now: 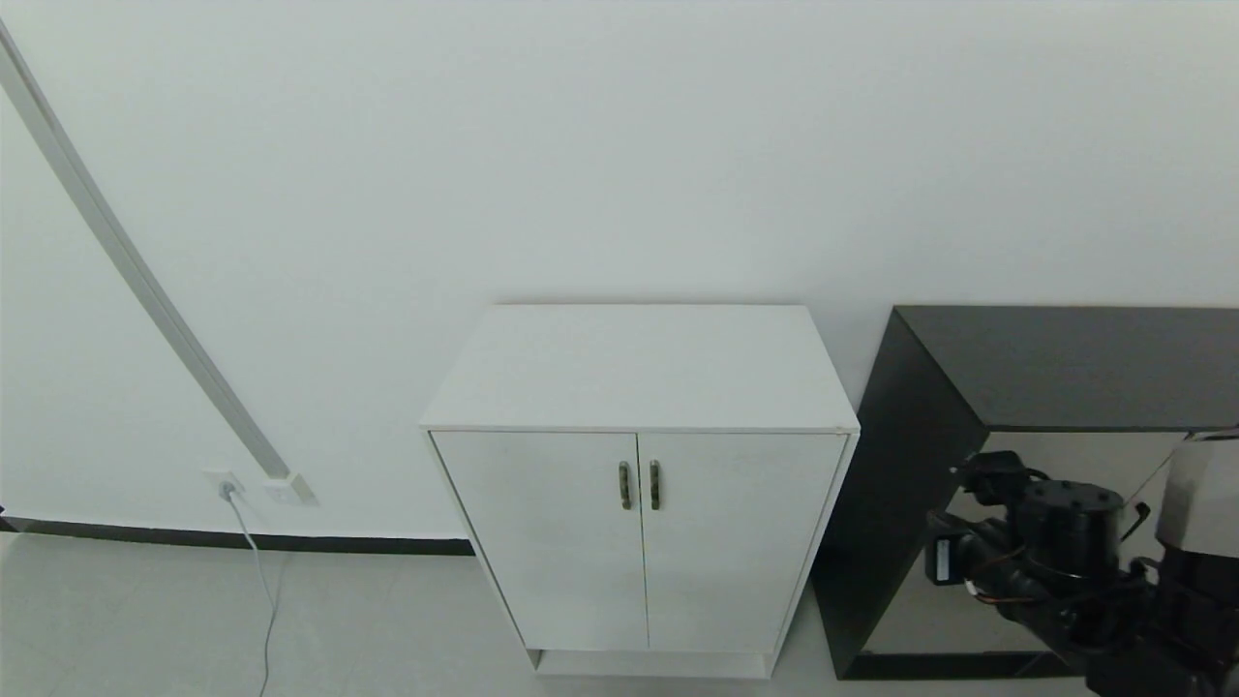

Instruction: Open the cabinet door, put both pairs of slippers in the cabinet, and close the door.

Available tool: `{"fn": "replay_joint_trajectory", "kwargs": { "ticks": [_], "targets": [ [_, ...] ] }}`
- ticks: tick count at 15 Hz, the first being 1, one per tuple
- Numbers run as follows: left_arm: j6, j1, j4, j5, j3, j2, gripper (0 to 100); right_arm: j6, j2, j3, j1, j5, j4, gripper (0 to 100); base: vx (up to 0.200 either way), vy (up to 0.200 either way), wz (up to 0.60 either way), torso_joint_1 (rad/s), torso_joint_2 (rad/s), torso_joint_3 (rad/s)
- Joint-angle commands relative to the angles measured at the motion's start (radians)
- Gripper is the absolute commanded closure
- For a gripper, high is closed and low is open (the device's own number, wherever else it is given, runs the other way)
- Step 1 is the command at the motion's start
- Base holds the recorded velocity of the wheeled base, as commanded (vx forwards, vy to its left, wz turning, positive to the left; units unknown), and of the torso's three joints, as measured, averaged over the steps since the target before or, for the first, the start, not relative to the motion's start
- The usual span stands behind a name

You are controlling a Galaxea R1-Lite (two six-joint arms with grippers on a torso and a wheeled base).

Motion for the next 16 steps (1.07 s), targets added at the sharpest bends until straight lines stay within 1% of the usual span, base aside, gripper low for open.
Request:
{"fn": "replay_joint_trajectory", "kwargs": {
  "ticks": [1,3,4,5,7,8,9,11,13,15,16],
  "targets": [
    [0.0,0.0,0.0,0.0,0.0,0.001,100,-0.022,-0.103,0.19,-0.127,-0.001,-0.1,100,0.0,0.0,0.0,0.0,0.0,0.0],
    [0.0,0.0,0.0,0.0,0.0,0.001,100,-0.036,-0.181,0.284,-0.161,-0.001,-0.1,100,0.0,0.0,0.0,0.0,0.0,0.0],
    [0.0,0.0,0.0,0.0,0.0,0.001,100,-0.03,-0.227,0.284,-0.166,-0.008,-0.1,100,0.0,0.0,0.0,0.0,0.0,0.0],
    [0.0,0.0,0.0,0.0,0.0,0.001,100,-0.036,-0.284,0.284,-0.195,-0.014,-0.077,100,0.0,0.0,0.0,0.0,0.0,0.0],
    [0.0,0.0,0.0,0.0,0.0,0.001,100,-0.036,-0.43,0.284,-0.23,-0.012,0.053,100,0.0,0.0,0.0,0.0,0.0,0.0],
    [0.0,0.0,0.0,0.0,0.0,0.001,100,-0.033,-0.508,0.284,-0.248,-0.009,0.145,100,0.0,0.0,0.0,0.0,0.0,0.0],
    [0.0,0.0,0.0,0.0,0.0,0.001,100,-0.027,-0.614,0.284,-0.267,0.0,0.272,100,0.0,0.0,0.0,0.0,0.0,0.0],
    [0.0,0.0,0.001,0.0,0.0,0.001,100,-0.027,-0.85,0.284,-0.294,0.064,0.55,100,0.0,0.0,0.0,0.0,0.0,0.0],
    [0.0,0.0,0.0,0.002,0.0,0.001,100,-0.035,-1.105,0.284,-0.297,0.132,0.849,100,0.0,0.0,0.0,0.0,0.0,0.0],
    [0.0,0.0,0.0,0.002,0.0,0.001,100,-0.036,-1.319,0.284,-0.293,0.195,1.104,100,0.0,0.0,0.0,0.0,0.0,0.0],
    [0.0,0.0,0.0,0.0,0.0,0.001,100,-0.036,-1.398,0.284,-0.294,0.227,1.199,100,0.0,0.0,0.0,0.0,0.0,0.0]
  ]
}}
